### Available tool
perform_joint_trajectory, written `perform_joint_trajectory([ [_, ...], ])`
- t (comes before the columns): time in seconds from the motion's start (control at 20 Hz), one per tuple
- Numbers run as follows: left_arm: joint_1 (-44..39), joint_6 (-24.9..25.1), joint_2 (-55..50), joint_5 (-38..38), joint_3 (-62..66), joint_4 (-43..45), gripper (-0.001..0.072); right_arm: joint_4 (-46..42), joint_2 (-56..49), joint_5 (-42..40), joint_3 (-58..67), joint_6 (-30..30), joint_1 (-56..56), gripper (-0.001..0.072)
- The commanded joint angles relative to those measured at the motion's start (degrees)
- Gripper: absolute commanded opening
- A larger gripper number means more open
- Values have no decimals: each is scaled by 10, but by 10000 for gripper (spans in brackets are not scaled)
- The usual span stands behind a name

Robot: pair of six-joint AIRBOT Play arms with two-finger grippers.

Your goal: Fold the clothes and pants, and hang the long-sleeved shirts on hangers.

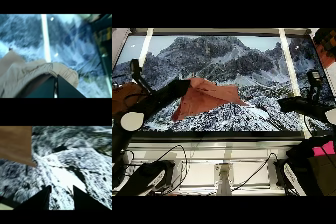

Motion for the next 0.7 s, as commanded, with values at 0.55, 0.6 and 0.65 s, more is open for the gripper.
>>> perform_joint_trajectory([
  [0.55,0,0,18,-2,3,-12,17,126,-139,-135,-35,-424,222,536],
  [0.6,0,0,18,-2,3,-12,17,126,-156,-174,-35,-432,250,537],
  [0.65,0,0,18,-2,3,-12,17,126,-172,-207,-35,-432,275,537],
])
